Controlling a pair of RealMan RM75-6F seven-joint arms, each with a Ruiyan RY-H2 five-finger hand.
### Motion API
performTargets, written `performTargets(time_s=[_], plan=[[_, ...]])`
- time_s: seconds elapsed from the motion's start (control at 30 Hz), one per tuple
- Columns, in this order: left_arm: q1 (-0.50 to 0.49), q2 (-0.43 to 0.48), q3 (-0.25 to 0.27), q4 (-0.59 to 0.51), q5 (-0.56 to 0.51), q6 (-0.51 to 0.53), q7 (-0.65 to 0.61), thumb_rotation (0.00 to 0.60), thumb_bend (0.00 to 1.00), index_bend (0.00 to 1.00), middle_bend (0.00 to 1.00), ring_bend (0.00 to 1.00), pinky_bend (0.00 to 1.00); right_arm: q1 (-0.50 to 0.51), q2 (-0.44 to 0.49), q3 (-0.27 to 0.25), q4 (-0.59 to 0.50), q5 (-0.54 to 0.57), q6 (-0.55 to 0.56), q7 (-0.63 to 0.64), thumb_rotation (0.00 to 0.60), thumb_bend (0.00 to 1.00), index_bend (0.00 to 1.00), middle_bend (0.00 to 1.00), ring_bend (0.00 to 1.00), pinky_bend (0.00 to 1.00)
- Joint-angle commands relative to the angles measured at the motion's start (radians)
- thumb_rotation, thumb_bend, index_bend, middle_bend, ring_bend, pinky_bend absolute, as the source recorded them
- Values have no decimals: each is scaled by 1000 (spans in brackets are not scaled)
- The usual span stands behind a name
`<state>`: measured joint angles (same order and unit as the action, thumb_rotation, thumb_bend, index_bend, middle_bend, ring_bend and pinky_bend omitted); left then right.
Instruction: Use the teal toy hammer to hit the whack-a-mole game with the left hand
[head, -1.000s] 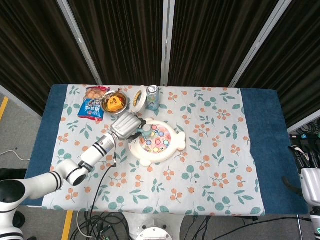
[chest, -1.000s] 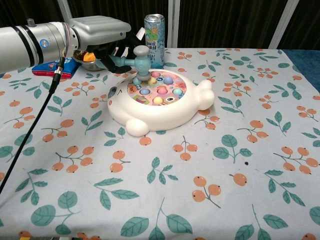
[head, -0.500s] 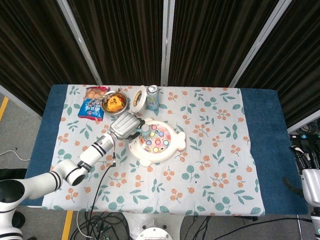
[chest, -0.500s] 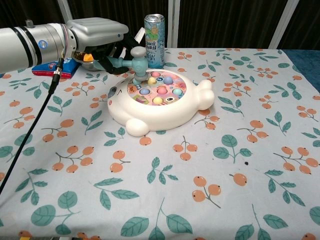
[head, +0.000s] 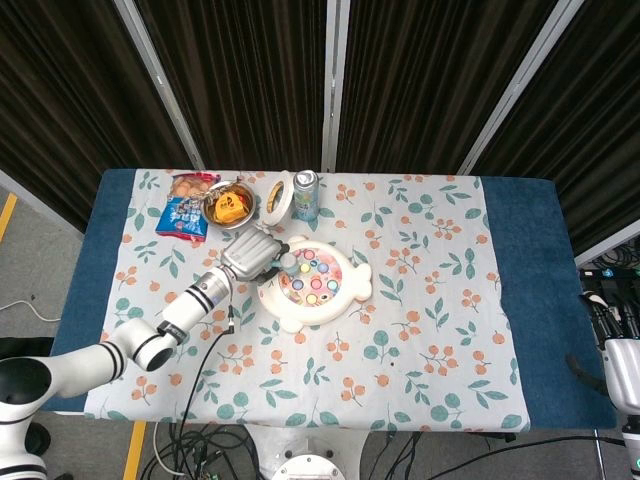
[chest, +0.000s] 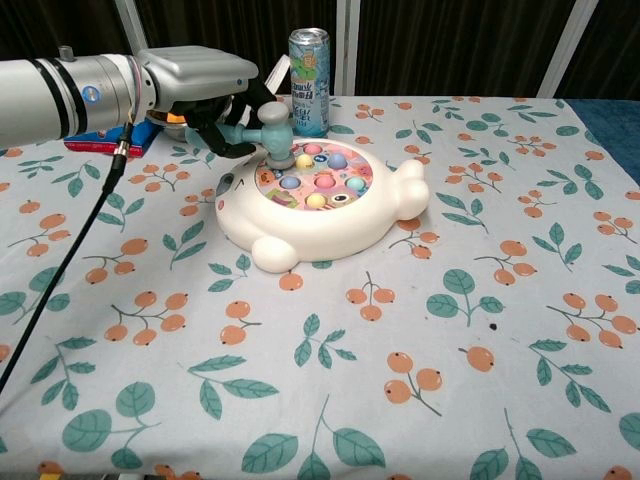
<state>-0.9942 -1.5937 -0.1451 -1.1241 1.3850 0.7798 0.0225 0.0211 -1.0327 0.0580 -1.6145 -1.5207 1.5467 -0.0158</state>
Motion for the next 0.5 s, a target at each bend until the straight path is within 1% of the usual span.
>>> performTargets(time_s=[0.03, 0.3, 0.5], plan=[[5, 10, -5, -12, 0, 17, -4, 600, 564, 635, 723, 567, 889, -1, 0, 1, 0, 0, 1, 0, 600, 136, 102, 204, 0, 14], [49, 97, -8, -107, -4, 69, -30, 600, 564, 635, 723, 567, 889, 6, -1, 2, 1, -8, -4, 2, 600, 136, 102, 204, 0, 14], [116, 166, 36, -156, -15, 79, -74, 600, 565, 634, 723, 567, 888, 12, -3, 2, 5, -14, -11, 7, 600, 136, 102, 204, 0, 14]])
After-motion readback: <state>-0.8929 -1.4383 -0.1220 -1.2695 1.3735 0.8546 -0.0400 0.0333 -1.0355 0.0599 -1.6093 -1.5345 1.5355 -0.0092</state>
